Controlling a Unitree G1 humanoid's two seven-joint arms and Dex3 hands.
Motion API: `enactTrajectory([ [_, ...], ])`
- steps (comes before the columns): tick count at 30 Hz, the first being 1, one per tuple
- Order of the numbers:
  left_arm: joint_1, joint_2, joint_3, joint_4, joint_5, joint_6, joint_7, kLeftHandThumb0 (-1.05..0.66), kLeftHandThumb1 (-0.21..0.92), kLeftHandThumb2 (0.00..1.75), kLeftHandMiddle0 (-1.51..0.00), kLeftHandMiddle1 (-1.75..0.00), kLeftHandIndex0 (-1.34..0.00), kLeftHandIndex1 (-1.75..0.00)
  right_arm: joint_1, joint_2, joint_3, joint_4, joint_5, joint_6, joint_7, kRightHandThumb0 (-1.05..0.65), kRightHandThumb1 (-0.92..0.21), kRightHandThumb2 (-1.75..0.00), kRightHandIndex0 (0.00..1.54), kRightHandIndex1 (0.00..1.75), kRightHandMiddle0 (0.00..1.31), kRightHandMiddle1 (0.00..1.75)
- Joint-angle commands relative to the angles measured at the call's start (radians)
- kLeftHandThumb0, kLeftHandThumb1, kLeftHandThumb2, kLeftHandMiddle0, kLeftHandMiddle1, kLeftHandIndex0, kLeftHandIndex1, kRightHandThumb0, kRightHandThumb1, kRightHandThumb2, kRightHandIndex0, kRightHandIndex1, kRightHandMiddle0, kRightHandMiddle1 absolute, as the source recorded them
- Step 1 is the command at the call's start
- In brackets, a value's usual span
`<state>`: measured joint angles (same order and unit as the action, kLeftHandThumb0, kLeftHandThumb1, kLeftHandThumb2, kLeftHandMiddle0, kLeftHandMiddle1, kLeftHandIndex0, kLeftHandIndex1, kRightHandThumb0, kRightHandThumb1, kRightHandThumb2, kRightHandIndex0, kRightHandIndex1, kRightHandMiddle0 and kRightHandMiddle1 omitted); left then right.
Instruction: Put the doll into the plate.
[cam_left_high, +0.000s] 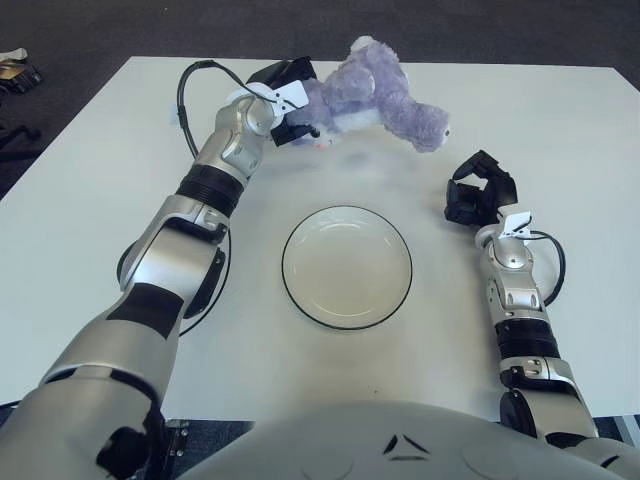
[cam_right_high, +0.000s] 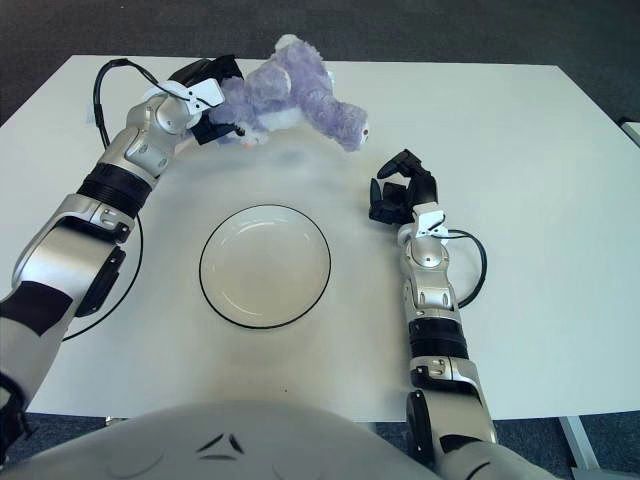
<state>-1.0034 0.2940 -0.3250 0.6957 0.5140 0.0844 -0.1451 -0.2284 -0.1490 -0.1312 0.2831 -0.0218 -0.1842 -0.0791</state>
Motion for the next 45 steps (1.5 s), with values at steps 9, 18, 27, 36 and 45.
enactTrajectory([
  [9,0.038,0.066,0.016,-0.133,-0.007,0.023,-0.092,0.0,-0.1,1.75,-0.95,-1.63,-0.7,-1.75,0.018,-0.015,0.0,0.03,-0.011,0.072,0.009,-0.48,-0.33,-1.31,1.27,1.75,0.61,1.75],
  [18,0.086,0.101,0.04,-0.237,-0.02,0.032,-0.13,0.0,-0.1,1.75,-0.96,-1.62,-0.7,-1.75,0.018,-0.02,0.001,0.024,-0.007,0.093,0.011,-0.48,-0.32,-1.31,1.29,1.75,0.61,1.75],
  [27,0.143,0.136,0.066,-0.339,-0.038,0.008,-0.149,0.0,-0.11,1.75,-0.97,-1.6,-0.71,-1.75,0.01,-0.028,-0.007,0.04,0.005,0.096,0.024,-0.49,-0.32,-1.32,1.29,1.75,0.61,1.75],
  [36,0.174,0.175,0.077,-0.421,-0.045,0.009,-0.193,0.0,-0.11,1.75,-0.97,-1.6,-0.71,-1.75,-0.003,-0.038,-0.015,0.065,0.011,0.09,0.037,-0.49,-0.32,-1.32,1.28,1.75,0.61,1.75],
  [45,0.173,0.181,0.086,-0.436,-0.055,-0.001,-0.208,0.0,-0.12,1.75,-0.98,-1.58,-0.72,-1.75,-0.027,-0.049,-0.025,0.102,0.016,0.088,0.05,-0.48,-0.34,-1.29,1.27,1.75,0.6,1.75],
])
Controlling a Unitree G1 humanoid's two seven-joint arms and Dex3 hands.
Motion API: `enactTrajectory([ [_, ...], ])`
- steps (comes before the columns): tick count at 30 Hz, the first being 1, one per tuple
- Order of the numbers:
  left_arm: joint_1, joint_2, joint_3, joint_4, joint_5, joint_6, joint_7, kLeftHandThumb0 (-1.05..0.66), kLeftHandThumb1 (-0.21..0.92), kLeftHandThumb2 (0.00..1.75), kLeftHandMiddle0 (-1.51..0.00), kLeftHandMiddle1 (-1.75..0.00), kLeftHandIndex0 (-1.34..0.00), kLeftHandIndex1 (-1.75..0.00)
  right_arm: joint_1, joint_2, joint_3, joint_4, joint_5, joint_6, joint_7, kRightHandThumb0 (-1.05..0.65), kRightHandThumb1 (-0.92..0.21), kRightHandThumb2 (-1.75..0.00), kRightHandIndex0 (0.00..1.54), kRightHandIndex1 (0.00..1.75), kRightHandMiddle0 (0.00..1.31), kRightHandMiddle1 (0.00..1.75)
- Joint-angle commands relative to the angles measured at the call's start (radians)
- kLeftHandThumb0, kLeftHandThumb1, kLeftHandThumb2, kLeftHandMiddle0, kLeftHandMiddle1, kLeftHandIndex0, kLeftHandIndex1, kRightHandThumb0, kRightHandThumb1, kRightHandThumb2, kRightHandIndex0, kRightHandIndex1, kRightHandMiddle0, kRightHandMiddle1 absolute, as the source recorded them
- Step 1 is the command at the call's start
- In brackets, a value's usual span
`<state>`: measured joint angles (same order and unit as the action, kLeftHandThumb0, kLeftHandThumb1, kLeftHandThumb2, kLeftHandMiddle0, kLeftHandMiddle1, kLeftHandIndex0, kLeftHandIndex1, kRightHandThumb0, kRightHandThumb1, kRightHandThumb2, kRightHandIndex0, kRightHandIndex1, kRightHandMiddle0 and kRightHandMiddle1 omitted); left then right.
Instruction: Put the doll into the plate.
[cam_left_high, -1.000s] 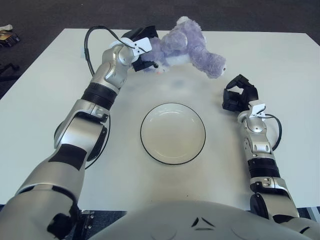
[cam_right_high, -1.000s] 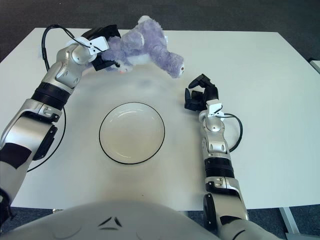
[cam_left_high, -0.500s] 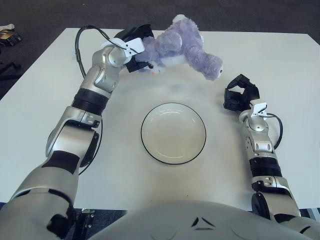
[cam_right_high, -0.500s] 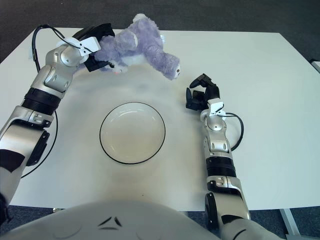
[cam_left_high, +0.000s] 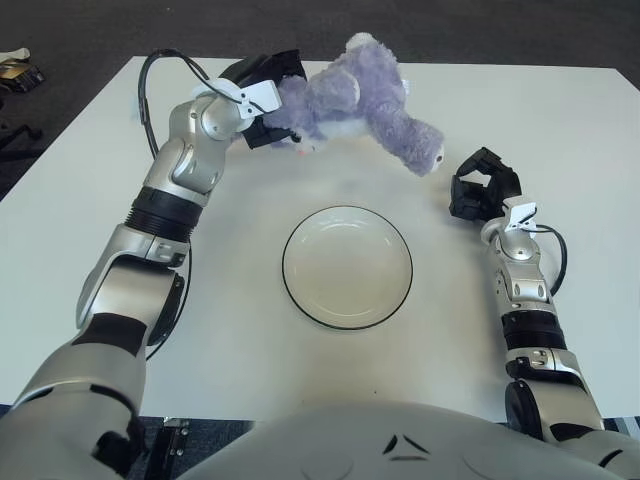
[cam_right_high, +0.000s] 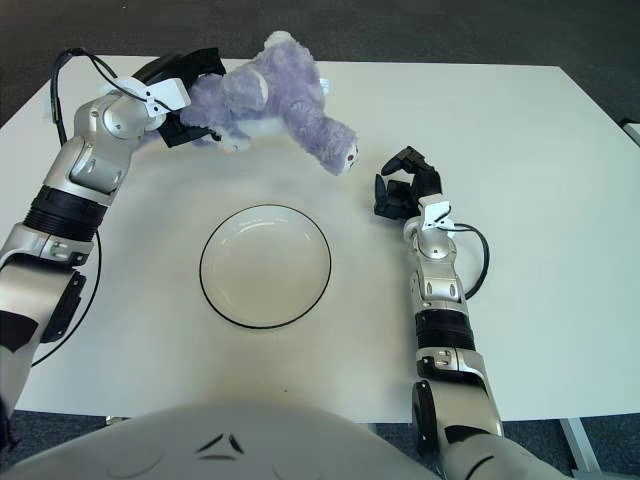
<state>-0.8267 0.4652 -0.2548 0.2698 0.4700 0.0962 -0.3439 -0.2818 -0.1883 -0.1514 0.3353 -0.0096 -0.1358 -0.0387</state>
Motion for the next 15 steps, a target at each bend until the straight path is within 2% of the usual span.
enactTrajectory([
  [1,-0.004,0.012,0.018,-0.008,-0.018,-0.019,-0.014,0.0,-0.12,1.75,-0.98,-1.58,-0.71,-1.75,0.023,-0.011,-0.005,0.054,0.002,0.041,0.009,-0.48,-0.34,-1.29,1.27,1.75,0.6,1.75],
  [15,-0.024,0.056,0.043,0.051,-0.089,-0.169,-0.069,0.0,-0.11,1.75,-0.96,-1.62,-0.71,-1.75,-0.033,-0.021,-0.014,0.105,0.007,0.056,0.012,-0.48,-0.34,-1.29,1.3,1.75,0.59,1.75],
])
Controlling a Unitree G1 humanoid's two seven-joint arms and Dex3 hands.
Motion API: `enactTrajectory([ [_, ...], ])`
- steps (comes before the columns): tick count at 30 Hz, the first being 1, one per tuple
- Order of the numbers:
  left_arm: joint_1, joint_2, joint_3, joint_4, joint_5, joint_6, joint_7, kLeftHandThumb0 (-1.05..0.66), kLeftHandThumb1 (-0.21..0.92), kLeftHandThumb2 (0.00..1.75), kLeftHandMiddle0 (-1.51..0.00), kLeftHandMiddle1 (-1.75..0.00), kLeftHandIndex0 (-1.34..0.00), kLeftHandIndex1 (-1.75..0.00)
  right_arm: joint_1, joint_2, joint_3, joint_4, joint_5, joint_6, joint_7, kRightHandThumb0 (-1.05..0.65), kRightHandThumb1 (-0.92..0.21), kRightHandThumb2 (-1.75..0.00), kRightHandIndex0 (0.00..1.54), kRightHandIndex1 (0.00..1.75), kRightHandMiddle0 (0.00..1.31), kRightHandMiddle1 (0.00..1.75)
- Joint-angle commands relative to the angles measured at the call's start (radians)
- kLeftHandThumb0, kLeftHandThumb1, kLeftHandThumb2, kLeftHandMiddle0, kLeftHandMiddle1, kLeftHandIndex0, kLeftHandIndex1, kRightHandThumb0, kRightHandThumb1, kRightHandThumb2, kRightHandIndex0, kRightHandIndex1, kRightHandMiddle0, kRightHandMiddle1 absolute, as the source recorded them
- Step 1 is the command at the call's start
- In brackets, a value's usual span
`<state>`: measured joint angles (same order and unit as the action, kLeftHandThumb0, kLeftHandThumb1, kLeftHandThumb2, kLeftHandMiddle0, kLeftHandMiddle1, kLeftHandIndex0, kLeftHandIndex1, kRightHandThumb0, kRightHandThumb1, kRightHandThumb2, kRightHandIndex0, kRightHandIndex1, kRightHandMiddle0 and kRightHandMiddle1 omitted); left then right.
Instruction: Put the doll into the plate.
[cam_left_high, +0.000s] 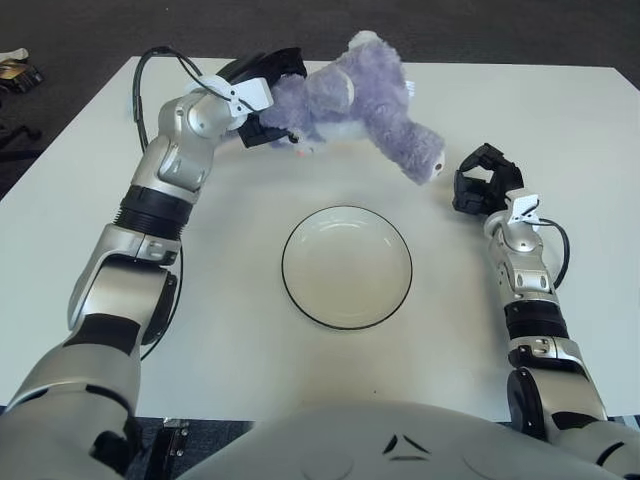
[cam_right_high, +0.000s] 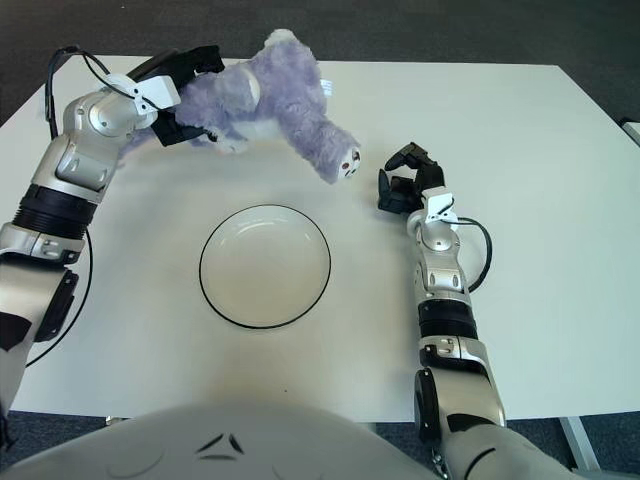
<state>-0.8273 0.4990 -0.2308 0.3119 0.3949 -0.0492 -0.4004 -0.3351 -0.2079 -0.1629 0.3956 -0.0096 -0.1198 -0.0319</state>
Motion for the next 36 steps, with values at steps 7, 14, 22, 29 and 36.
enactTrajectory([
  [7,-0.025,0.057,0.024,-0.011,-0.017,-0.055,-0.048,0.0,-0.11,1.75,-0.97,-1.6,-0.71,-1.75,-0.011,-0.004,-0.015,0.09,0.026,0.026,0.022,-0.48,-0.34,-1.29,1.3,1.75,0.6,1.75],
  [14,-0.026,0.076,0.037,-0.012,-0.029,-0.072,-0.078,0.0,-0.1,1.75,-0.95,-1.63,-0.7,-1.75,-0.035,-0.009,-0.019,0.139,0.037,-0.001,0.028,-0.47,-0.35,-1.28,1.29,1.75,0.59,1.75],
  [22,-0.015,0.099,0.076,-0.015,-0.113,-0.113,-0.151,0.0,-0.08,1.75,-0.91,-1.71,-0.69,-1.75,-0.053,-0.013,-0.026,0.173,0.037,-0.022,0.019,-0.47,-0.36,-1.26,1.27,1.75,0.58,1.75],
  [29,-0.009,0.116,0.093,-0.023,-0.165,-0.114,-0.211,0.0,-0.07,1.75,-0.88,-1.74,-0.69,-1.75,-0.058,-0.014,-0.029,0.174,0.036,-0.013,0.008,-0.47,-0.36,-1.26,1.27,1.75,0.57,1.75],
  [36,-0.004,0.121,0.121,-0.028,-0.252,-0.08,-0.285,0.0,-0.08,1.75,-0.9,-1.71,-0.69,-1.75,-0.059,-0.016,-0.031,0.177,0.038,-0.011,0.011,-0.47,-0.36,-1.26,1.27,1.75,0.57,1.75],
])
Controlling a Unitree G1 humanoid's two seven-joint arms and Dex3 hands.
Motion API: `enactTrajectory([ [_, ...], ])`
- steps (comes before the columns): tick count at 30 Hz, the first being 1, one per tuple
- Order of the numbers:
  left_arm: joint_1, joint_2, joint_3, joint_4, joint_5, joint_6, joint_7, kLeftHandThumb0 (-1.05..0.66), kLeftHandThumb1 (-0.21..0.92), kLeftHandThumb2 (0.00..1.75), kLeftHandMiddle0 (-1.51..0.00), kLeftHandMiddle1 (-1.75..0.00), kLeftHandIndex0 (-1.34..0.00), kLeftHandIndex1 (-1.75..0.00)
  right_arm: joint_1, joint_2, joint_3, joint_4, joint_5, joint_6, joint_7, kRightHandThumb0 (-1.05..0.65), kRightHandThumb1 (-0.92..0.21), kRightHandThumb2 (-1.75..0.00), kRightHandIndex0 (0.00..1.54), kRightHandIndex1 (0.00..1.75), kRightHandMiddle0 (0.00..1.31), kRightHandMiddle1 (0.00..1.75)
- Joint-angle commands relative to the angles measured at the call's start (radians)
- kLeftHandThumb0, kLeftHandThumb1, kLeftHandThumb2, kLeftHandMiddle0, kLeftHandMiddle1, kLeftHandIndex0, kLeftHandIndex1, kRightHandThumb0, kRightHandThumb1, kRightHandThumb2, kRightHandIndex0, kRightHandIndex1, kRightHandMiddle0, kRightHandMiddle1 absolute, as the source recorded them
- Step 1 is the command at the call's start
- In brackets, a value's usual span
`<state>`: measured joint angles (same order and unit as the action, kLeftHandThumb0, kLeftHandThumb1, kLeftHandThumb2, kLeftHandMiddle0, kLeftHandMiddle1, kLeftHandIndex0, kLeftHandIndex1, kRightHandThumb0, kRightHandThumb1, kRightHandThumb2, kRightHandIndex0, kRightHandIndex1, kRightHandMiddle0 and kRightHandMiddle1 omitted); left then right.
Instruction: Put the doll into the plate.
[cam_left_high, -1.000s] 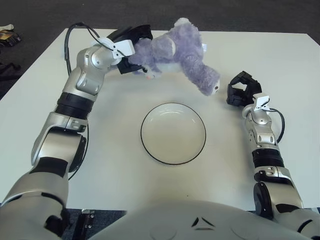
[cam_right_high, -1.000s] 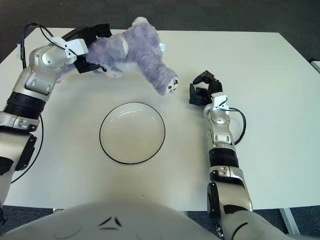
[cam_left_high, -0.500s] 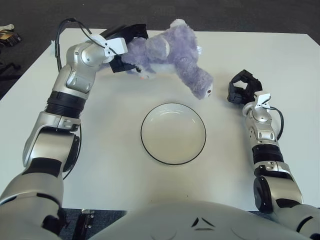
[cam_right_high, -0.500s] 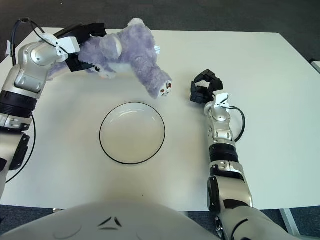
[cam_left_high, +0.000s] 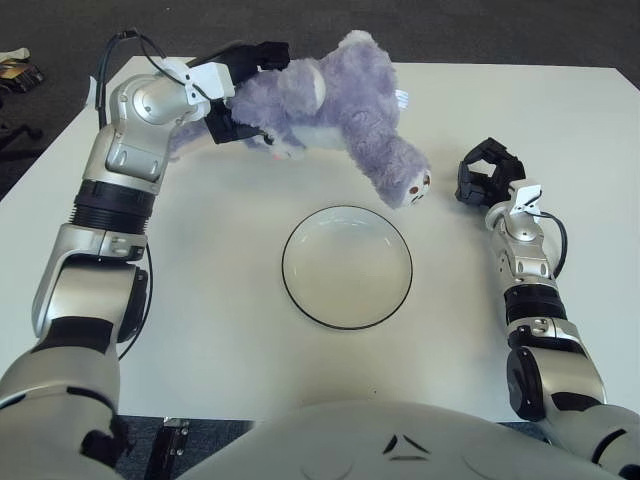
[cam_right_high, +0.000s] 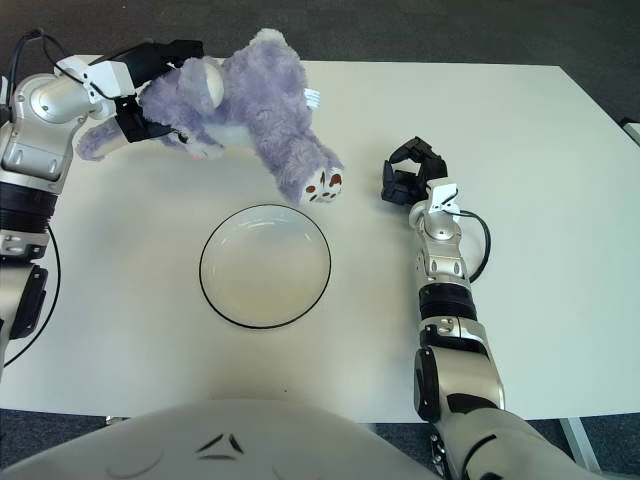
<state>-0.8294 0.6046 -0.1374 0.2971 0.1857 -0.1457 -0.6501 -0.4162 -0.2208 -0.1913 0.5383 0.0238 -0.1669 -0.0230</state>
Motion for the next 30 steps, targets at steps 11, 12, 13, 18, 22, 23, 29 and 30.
enactTrajectory([
  [11,0.043,0.033,0.075,-0.081,-0.144,0.06,-0.115,0.0,-0.08,1.75,-0.91,-1.7,-0.69,-1.75,0.023,-0.011,-0.004,0.033,0.01,0.041,0.02,-0.46,-0.37,-1.25,1.28,1.75,0.57,1.75],
  [12,0.051,0.033,0.078,-0.093,-0.149,0.064,-0.117,0.0,-0.08,1.75,-0.91,-1.7,-0.69,-1.75,0.023,-0.012,-0.004,0.032,0.01,0.043,0.021,-0.46,-0.37,-1.25,1.28,1.75,0.57,1.75],
  [13,0.054,0.032,0.081,-0.099,-0.152,0.066,-0.116,0.0,-0.08,1.75,-0.9,-1.71,-0.69,-1.75,0.023,-0.012,-0.005,0.031,0.01,0.046,0.022,-0.46,-0.37,-1.25,1.28,1.75,0.57,1.75],
  [18,0.082,0.034,0.094,-0.145,-0.167,0.08,-0.11,0.0,-0.08,1.75,-0.91,-1.69,-0.69,-1.75,0.025,-0.014,-0.003,0.026,0.004,0.057,0.017,-0.46,-0.38,-1.24,1.28,1.75,0.56,1.75],
  [22,0.091,0.033,0.099,-0.156,-0.17,0.08,-0.105,0.0,-0.09,1.75,-0.93,-1.67,-0.7,-1.75,0.025,-0.014,-0.003,0.025,0.002,0.059,0.015,-0.46,-0.38,-1.24,1.28,1.75,0.56,1.75],
  [23,0.104,0.039,0.104,-0.169,-0.174,0.075,-0.109,0.0,-0.09,1.75,-0.93,-1.67,-0.7,-1.75,0.026,-0.013,-0.003,0.023,0.003,0.061,0.015,-0.46,-0.38,-1.24,1.28,1.75,0.56,1.75],
  [29,0.157,0.067,0.1,-0.249,-0.127,0.056,-0.092,0.0,-0.11,1.75,-0.96,-1.62,-0.71,-1.75,0.03,-0.011,-0.004,0.014,0.006,0.07,0.016,-0.46,-0.37,-1.25,1.29,1.75,0.57,1.75],
  [30,0.161,0.072,0.097,-0.263,-0.124,0.072,-0.099,0.0,-0.11,1.75,-0.96,-1.62,-0.71,-1.75,0.03,-0.011,-0.004,0.013,0.007,0.072,0.018,-0.46,-0.37,-1.25,1.29,1.75,0.57,1.75],
])
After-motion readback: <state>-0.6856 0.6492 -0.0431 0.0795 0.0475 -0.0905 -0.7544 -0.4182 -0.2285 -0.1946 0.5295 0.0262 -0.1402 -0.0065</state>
